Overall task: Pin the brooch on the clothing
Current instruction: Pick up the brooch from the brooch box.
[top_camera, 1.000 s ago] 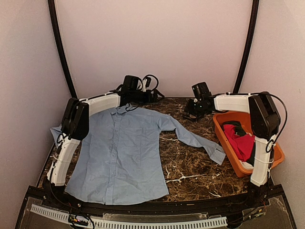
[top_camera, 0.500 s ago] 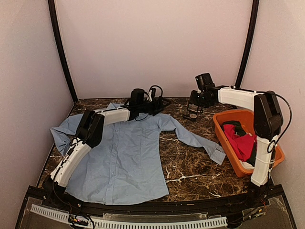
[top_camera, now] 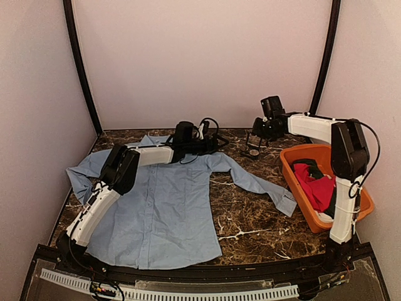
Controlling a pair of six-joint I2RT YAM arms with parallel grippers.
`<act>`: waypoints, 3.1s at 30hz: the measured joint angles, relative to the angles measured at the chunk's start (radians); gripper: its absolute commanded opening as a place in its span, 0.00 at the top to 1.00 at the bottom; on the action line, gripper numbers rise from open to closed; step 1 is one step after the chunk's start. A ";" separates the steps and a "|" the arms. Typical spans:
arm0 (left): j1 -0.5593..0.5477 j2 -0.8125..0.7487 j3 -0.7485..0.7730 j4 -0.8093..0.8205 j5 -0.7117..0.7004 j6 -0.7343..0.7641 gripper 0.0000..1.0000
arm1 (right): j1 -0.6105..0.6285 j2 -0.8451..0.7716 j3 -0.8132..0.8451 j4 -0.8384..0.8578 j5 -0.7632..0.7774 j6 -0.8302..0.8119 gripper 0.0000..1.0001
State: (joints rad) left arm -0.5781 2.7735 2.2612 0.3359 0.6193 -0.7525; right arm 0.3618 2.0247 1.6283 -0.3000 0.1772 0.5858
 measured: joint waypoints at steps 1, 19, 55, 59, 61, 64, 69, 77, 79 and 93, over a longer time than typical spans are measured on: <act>-0.001 -0.009 -0.015 0.000 0.000 0.009 0.01 | 0.002 0.010 0.000 0.000 -0.004 0.008 0.51; -0.014 -0.538 -0.667 0.062 -0.101 0.121 0.01 | 0.072 0.091 -0.098 -0.029 0.011 0.152 0.51; -0.152 -0.949 -0.962 -0.084 -0.214 0.280 0.01 | -0.038 0.053 -0.136 -0.037 -0.033 0.146 0.50; -0.154 -0.953 -0.978 -0.104 -0.220 0.297 0.01 | -0.038 0.100 -0.089 -0.031 -0.077 0.194 0.50; -0.155 -0.957 -0.985 -0.107 -0.223 0.304 0.01 | -0.038 0.114 -0.086 -0.021 -0.092 0.217 0.50; -0.156 -0.967 -0.997 -0.108 -0.229 0.312 0.01 | -0.038 0.123 -0.086 -0.009 -0.108 0.246 0.50; -0.156 -0.992 -1.014 -0.108 -0.239 0.327 0.01 | -0.038 0.124 -0.087 0.036 -0.119 0.271 0.51; -0.156 -1.009 -1.031 -0.108 -0.245 0.332 0.01 | -0.038 0.169 -0.051 0.052 -0.129 0.290 0.50; -0.156 -1.009 -1.034 -0.109 -0.246 0.333 0.01 | -0.038 0.183 -0.048 0.051 -0.129 0.291 0.50; -0.158 -1.011 -1.044 -0.108 -0.255 0.339 0.01 | -0.038 0.203 -0.023 0.051 -0.129 0.292 0.61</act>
State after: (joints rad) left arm -0.7361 1.7630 1.2171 0.2276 0.3641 -0.4137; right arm 0.3241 2.2272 1.6054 -0.2485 0.0479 0.8776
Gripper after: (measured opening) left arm 0.987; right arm 0.426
